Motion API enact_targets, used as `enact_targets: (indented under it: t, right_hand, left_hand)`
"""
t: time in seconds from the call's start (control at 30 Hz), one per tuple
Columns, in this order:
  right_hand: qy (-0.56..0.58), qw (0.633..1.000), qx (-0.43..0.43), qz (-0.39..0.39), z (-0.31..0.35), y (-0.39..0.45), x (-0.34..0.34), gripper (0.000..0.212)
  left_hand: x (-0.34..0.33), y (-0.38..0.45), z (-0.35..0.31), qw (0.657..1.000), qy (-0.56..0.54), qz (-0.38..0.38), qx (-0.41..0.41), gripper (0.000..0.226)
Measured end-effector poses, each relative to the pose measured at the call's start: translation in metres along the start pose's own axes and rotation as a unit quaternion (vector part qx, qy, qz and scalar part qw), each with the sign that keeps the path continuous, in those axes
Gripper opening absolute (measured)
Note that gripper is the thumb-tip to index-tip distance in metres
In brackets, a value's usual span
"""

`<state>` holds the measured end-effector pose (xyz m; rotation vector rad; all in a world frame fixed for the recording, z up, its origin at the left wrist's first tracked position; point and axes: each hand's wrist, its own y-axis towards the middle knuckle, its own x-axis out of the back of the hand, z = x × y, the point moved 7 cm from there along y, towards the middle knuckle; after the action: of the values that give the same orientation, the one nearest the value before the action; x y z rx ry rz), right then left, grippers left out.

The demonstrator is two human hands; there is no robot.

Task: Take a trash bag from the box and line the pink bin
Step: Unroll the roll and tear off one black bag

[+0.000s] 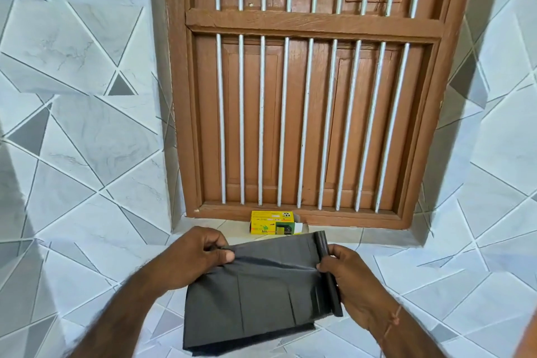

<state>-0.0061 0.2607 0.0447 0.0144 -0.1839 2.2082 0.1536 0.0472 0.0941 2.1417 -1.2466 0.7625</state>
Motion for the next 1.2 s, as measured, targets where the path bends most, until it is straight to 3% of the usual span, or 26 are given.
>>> enact_targets:
  t: [0.13, 0.3, 0.43, 0.63, 0.7, 0.83, 0.93, 1.07, 1.2]
  right_hand:
    - [0.026, 0.999, 0.043, 0.021, 0.01, -0.003, -0.013, 0.016]
    - [-0.01, 0.991, 0.096, 0.093, 0.032, -0.016, -0.036, 0.02]
    - [-0.005, 0.99, 0.086, 0.113, 0.039, -0.019, -0.036, 0.024]
    - [0.045, 0.993, 0.059, 0.087, 0.032, -0.017, -0.005, 0.023]
    - [0.019, 0.996, 0.063, 0.057, 0.028, -0.016, 0.005, 0.02]
    - [-0.077, 0.995, 0.07, -0.001, 0.023, -0.014, 0.012, 0.011]
    - [-0.133, 0.986, 0.088, -0.055, 0.021, -0.008, 0.011, 0.013]
    - [-0.065, 0.991, 0.101, -0.061, 0.021, -0.005, 0.006, 0.011]
    - [-0.001, 0.992, 0.111, -0.055, 0.022, -0.003, 0.006, 0.022]
  left_hand:
    - [-0.008, -0.001, 0.006, 0.997, 0.028, 0.068, 0.031, 0.023]
    - [-0.06, 0.01, -0.018, 0.986, -0.096, 0.135, 0.002, 0.045]
    - [-0.089, 0.023, -0.044, 0.971, -0.194, 0.131, -0.051, 0.058]
    - [-0.083, 0.032, -0.043, 0.941, -0.307, 0.128, -0.06, 0.034]
    - [-0.077, 0.031, -0.043, 0.948, -0.291, 0.115, -0.057, 0.028]
    - [-0.063, 0.028, -0.055, 0.98, -0.159, 0.1, -0.071, 0.017]
    - [-0.059, 0.027, -0.064, 0.987, -0.084, 0.1, -0.094, 0.029]
    - [-0.053, 0.024, -0.067, 0.988, -0.049, 0.109, -0.094, 0.031]
    - [-0.038, 0.022, -0.053, 0.991, -0.053, 0.101, -0.074, 0.029]
